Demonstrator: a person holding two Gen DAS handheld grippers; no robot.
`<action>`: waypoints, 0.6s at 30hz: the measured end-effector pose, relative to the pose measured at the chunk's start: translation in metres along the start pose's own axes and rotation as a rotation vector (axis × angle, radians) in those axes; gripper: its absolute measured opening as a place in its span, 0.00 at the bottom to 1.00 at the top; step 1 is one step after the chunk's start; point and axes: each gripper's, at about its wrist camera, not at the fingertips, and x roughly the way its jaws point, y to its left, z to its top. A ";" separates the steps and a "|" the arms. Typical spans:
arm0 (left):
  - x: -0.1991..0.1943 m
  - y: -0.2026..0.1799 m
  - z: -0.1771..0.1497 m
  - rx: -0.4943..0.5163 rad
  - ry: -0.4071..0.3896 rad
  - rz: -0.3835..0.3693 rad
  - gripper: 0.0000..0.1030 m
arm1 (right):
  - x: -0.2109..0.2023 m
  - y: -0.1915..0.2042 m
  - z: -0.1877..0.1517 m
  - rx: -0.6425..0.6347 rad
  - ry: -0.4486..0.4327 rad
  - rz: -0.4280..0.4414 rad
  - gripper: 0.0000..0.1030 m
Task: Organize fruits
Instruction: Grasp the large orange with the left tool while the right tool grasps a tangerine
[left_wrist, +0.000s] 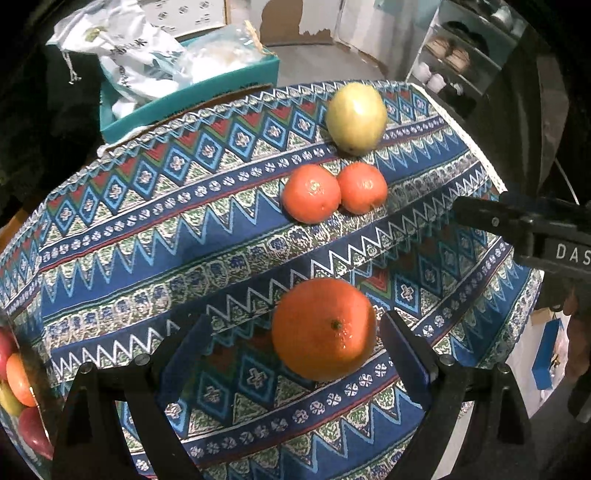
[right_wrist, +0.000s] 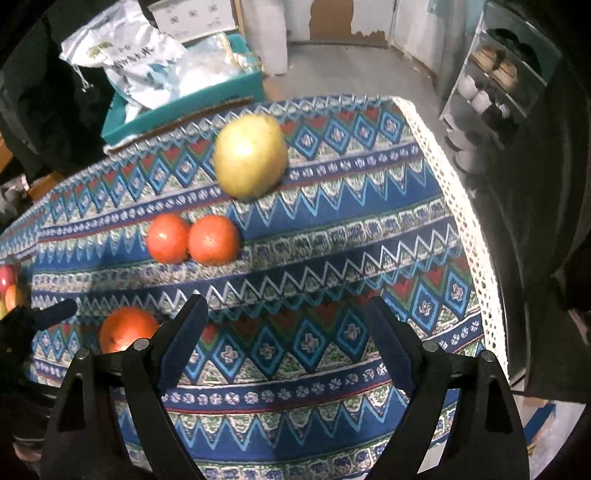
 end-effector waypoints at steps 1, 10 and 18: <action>0.003 0.000 0.000 0.000 0.006 0.000 0.91 | 0.003 -0.001 -0.001 0.001 0.008 -0.001 0.84; 0.032 -0.003 0.002 -0.025 0.067 -0.036 0.91 | 0.010 -0.006 -0.002 0.006 0.022 -0.006 0.84; 0.042 -0.005 -0.002 -0.018 0.089 -0.122 0.68 | 0.019 0.004 0.004 -0.022 0.021 0.021 0.84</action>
